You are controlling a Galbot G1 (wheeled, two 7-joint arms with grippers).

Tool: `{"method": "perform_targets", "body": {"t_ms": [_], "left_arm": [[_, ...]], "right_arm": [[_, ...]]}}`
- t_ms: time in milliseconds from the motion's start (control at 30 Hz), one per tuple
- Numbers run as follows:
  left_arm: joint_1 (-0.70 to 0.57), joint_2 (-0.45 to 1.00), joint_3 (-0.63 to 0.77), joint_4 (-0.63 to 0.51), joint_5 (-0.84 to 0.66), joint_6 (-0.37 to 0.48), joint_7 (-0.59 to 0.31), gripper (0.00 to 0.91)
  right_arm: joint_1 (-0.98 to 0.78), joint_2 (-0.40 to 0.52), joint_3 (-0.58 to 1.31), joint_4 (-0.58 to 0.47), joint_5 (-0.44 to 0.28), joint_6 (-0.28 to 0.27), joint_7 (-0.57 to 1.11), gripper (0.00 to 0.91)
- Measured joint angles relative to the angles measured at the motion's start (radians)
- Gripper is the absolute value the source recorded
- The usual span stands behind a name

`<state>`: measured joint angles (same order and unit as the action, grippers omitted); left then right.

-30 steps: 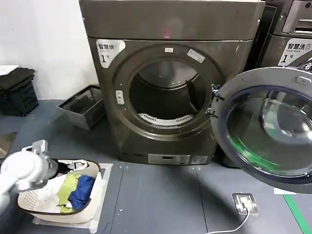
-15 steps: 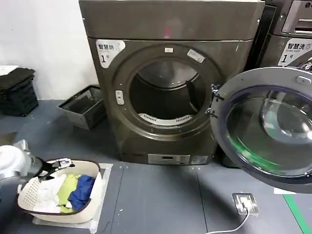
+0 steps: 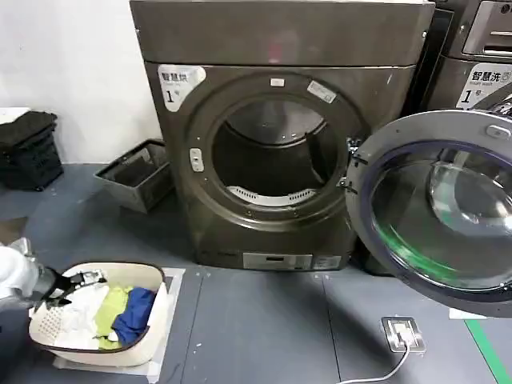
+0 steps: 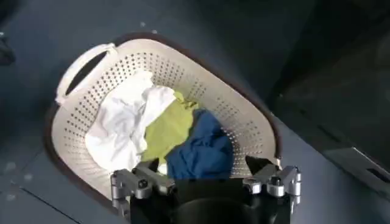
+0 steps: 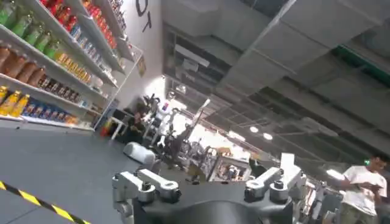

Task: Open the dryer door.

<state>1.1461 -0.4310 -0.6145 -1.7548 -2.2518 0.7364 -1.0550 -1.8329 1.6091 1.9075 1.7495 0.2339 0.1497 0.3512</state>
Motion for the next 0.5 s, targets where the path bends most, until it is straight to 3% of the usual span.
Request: {"method": "perform_targets", "body": {"t_ms": [500], "left_arm": [[0.009,-0.005,-0.003,0.008,-0.010,0.000,-0.003,0.907]], "right_arm": [[0.000,0.000,0.001,-0.008,0.017,0.012,-0.005,0.907]]}}
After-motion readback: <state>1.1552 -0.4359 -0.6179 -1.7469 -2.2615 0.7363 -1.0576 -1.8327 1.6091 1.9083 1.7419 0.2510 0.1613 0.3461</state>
